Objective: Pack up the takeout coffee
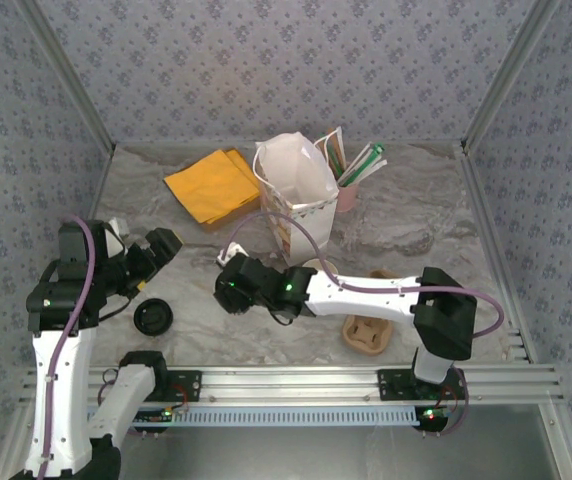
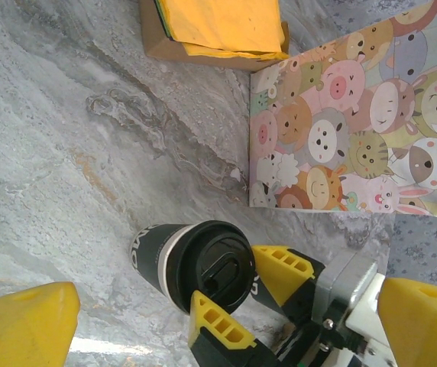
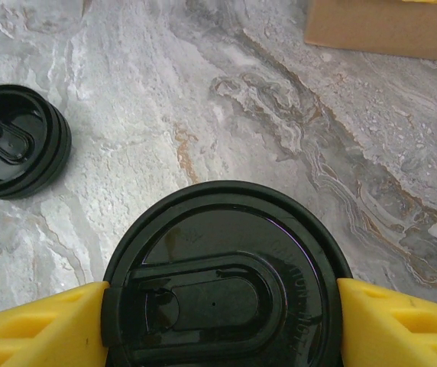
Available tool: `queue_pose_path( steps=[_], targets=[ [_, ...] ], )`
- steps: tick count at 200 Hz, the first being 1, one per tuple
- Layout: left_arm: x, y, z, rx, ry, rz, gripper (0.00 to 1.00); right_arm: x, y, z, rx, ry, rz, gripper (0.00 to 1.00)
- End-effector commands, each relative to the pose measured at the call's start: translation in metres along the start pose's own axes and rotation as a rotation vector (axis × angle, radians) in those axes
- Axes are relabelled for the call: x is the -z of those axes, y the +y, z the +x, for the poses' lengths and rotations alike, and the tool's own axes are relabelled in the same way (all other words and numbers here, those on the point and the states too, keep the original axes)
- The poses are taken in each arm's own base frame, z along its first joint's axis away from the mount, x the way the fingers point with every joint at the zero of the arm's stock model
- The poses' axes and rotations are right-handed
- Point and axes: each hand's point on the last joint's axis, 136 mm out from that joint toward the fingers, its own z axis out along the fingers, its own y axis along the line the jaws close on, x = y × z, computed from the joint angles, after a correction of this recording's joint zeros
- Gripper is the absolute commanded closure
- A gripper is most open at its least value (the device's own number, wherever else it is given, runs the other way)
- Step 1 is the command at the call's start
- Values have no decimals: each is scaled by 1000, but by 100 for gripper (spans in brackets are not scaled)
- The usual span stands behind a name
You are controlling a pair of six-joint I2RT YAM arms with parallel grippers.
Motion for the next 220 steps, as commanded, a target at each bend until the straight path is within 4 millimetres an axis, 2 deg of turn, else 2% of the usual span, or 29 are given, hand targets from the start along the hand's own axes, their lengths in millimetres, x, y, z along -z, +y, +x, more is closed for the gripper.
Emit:
queue_pose_path(
  steps=[1,220],
  targets=[
    [0,4,3,0,10,-12,0,11,1,-13,-46,-52,-3,27],
    [-5,2,3,0,27,-2,0,3,7,8,-55,10,-26,27]
  ],
)
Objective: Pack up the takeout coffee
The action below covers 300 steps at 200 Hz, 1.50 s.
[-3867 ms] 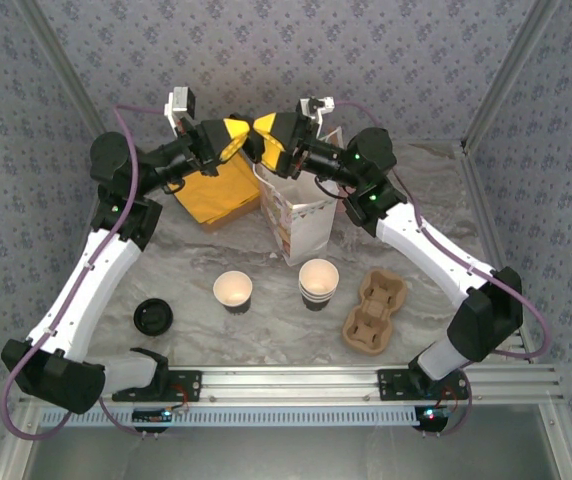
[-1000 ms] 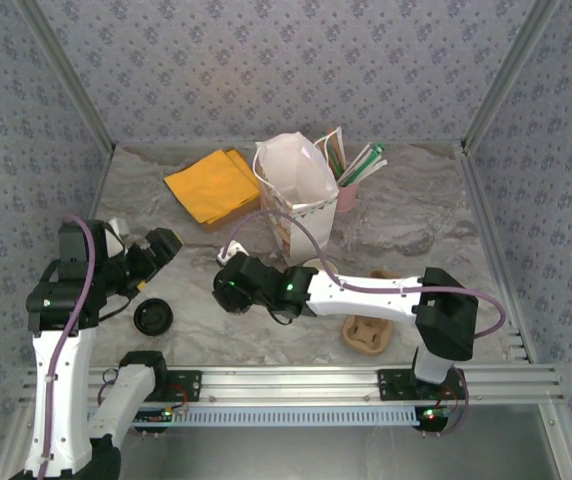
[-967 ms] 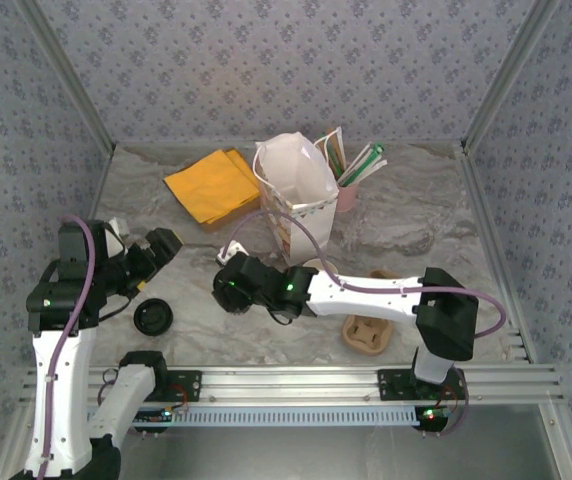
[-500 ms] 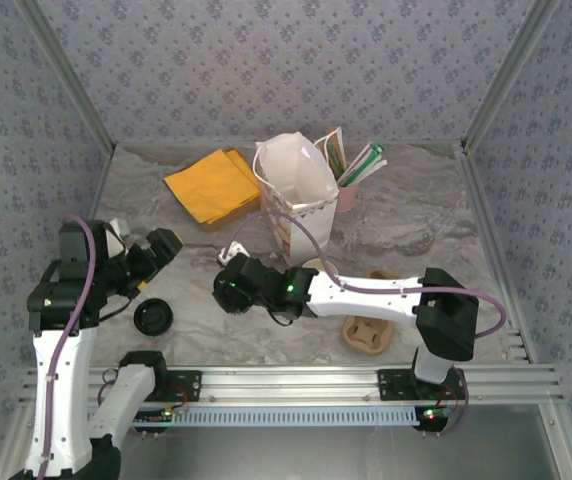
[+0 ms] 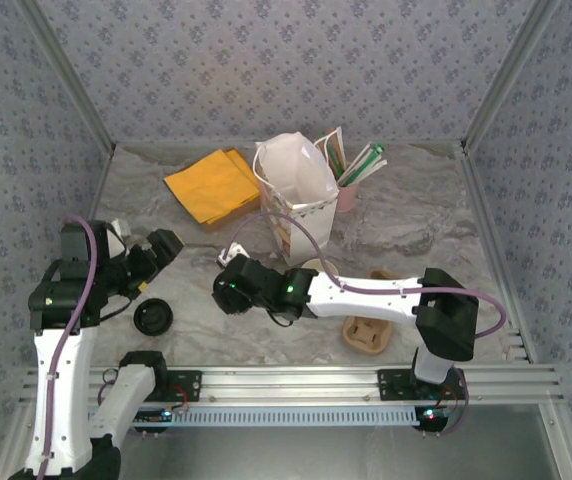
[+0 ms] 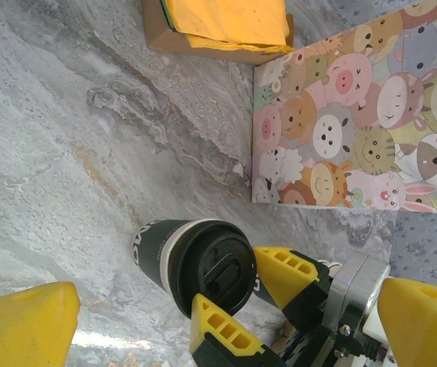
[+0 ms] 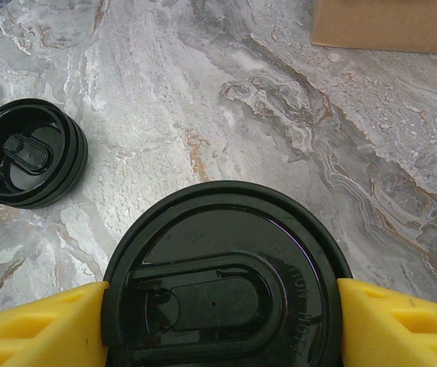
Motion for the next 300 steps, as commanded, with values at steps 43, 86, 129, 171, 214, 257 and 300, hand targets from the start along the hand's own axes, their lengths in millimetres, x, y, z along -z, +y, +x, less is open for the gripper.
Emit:
queue_pose_path(
  steps=[43,86,129,171,214,257,300],
  targets=[
    [-2,0,1,-6,12,1,0,-2,2,12,-11,27,-5,27],
    [-2,1,1,-4,14,0,0,-5,3,15,-14,37,-10,27],
    [-2,0,1,-7,14,0,0,-6,5,17,-9,43,-15,26],
    [-2,1,1,-6,13,0,0,-10,5,23,-9,57,-10,25],
    [-2,0,1,-6,16,1,0,-9,4,22,-7,56,-4,24],
    [-2,0,1,-6,15,4,0,-3,1,16,10,43,24,25],
    [-2,0,1,-2,14,5,0,4,0,7,11,16,24,24]
  ],
)
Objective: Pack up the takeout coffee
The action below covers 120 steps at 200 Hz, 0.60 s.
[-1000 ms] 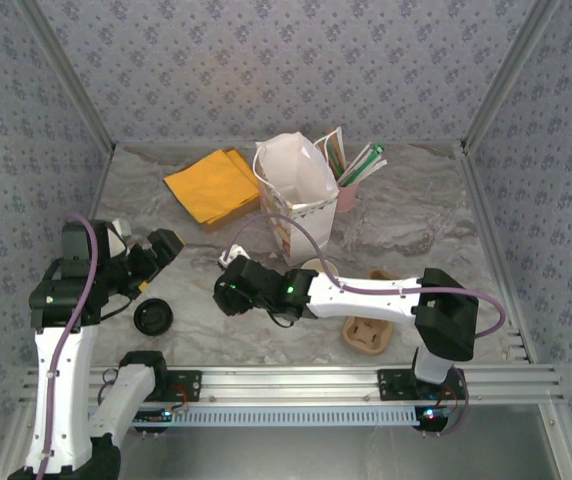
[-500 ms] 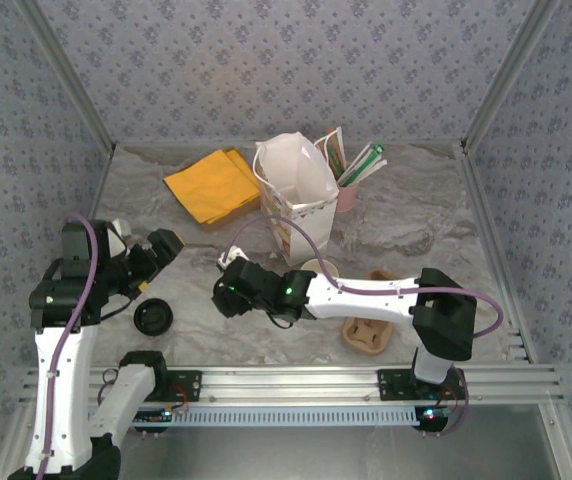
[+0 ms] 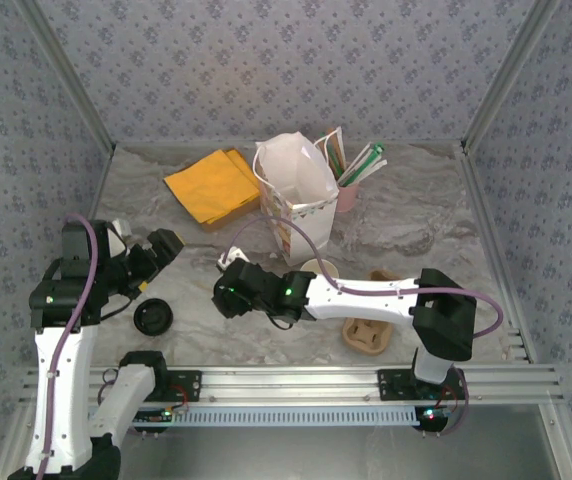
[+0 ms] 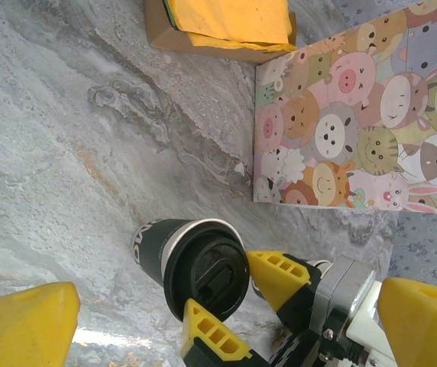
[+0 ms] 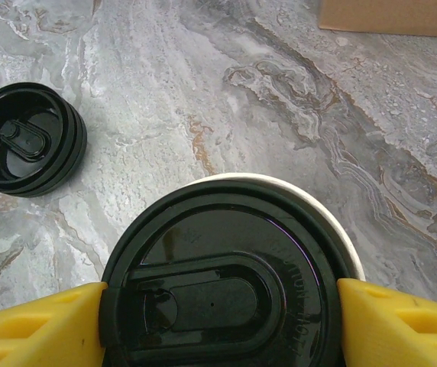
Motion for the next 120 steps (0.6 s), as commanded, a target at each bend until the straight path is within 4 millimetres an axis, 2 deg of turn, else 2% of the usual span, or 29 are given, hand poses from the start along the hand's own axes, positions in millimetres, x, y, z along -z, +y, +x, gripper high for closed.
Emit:
queue_pose_path(
  steps=[1,120],
  targets=[
    [-1,0,2,-5,10,10,0,8,-3,-2,7,-4,23,24],
    [-1,-3,0,-4,9,20,0,12,-10,-11,15,-20,26,24]
  ],
)
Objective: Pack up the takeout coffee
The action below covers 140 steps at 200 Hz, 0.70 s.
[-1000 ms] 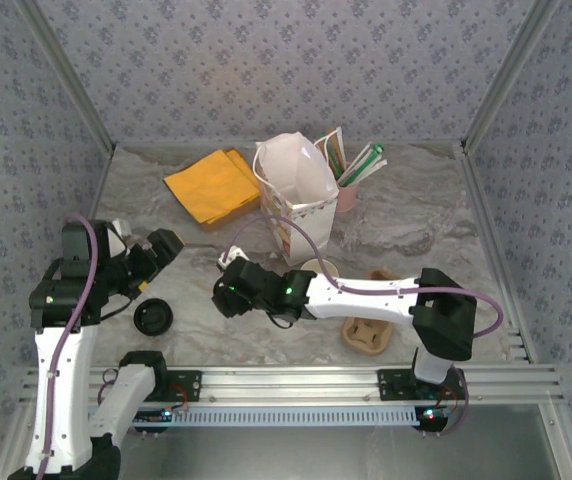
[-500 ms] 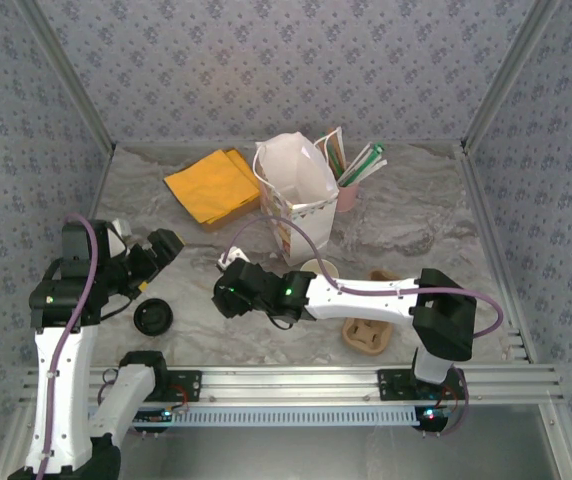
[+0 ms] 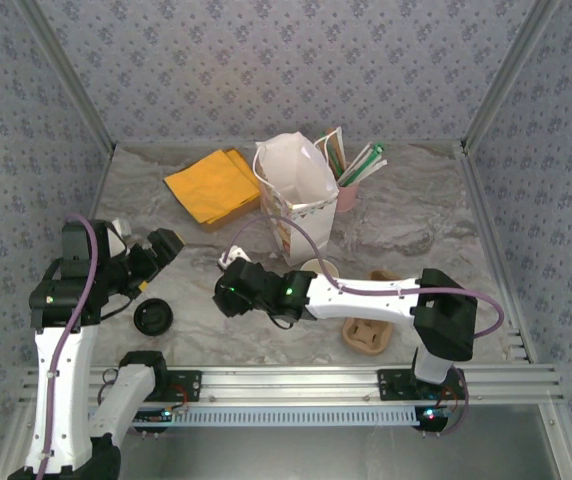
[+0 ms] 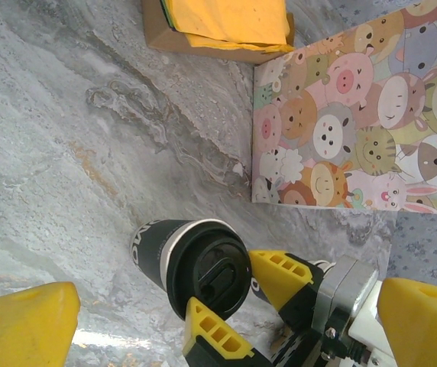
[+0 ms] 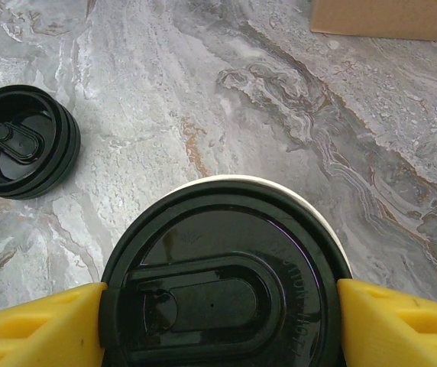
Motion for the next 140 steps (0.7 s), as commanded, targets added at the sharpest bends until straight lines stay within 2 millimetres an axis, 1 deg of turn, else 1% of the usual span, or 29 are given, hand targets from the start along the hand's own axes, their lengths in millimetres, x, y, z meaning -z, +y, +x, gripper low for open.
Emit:
queue_pose_path(
  steps=[1,23,51,96,117,140],
  targets=[
    [-1,-2,1,-3,11,14,0,11,-6,-9,10,-16,14,24],
    [-2,-2,1,0,12,13,0,9,-5,-10,4,-18,9,24],
    [-3,-2,1,-4,14,13,0,2,-7,-3,-1,-1,13,24],
    [-3,-1,1,-3,15,12,0,-2,-3,1,-3,9,4,24],
    [-3,-2,0,-5,15,14,0,-1,-3,-2,-2,2,4,24],
    [-3,-3,0,-6,14,16,0,4,-2,-9,0,-15,5,24]
  ],
)
